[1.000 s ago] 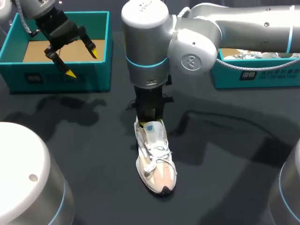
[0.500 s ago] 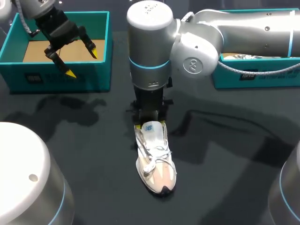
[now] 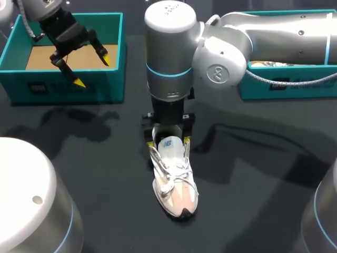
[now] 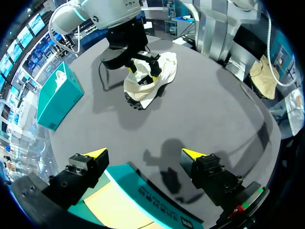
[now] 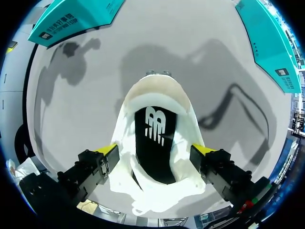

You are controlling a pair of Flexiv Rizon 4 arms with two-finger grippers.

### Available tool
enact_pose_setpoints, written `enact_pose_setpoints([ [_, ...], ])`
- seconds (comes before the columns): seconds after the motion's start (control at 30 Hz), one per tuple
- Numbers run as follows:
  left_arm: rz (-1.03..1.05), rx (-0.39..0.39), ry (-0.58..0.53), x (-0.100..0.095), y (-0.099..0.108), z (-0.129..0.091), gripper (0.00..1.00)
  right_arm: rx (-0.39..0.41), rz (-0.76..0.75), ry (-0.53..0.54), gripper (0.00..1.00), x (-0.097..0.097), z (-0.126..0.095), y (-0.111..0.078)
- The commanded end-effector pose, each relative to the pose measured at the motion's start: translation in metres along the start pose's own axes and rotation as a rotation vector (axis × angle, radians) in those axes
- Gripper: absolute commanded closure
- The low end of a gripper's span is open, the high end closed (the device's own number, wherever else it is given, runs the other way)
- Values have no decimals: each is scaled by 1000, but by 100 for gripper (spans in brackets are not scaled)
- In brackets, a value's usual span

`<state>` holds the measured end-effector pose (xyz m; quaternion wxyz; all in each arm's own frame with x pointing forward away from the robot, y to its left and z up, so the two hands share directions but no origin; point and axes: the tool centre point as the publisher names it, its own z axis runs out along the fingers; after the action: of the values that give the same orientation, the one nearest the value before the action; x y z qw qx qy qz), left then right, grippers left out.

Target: Take the shoe out of the shoebox, open the shoe tongue, remove and reinsert the insole, then place the shoe into the shoebox

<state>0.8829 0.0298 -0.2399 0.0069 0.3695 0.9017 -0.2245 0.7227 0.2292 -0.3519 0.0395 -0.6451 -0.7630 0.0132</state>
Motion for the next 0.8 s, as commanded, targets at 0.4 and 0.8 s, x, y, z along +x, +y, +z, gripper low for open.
enact_pose_setpoints([
  [0.4,0,-2,2,0,0,0,0,-30,32,-62,8,-3,-21,-8],
  [0.8,0,-2,2,0,0,0,0,-47,64,-78,27,-6,-28,-12],
])
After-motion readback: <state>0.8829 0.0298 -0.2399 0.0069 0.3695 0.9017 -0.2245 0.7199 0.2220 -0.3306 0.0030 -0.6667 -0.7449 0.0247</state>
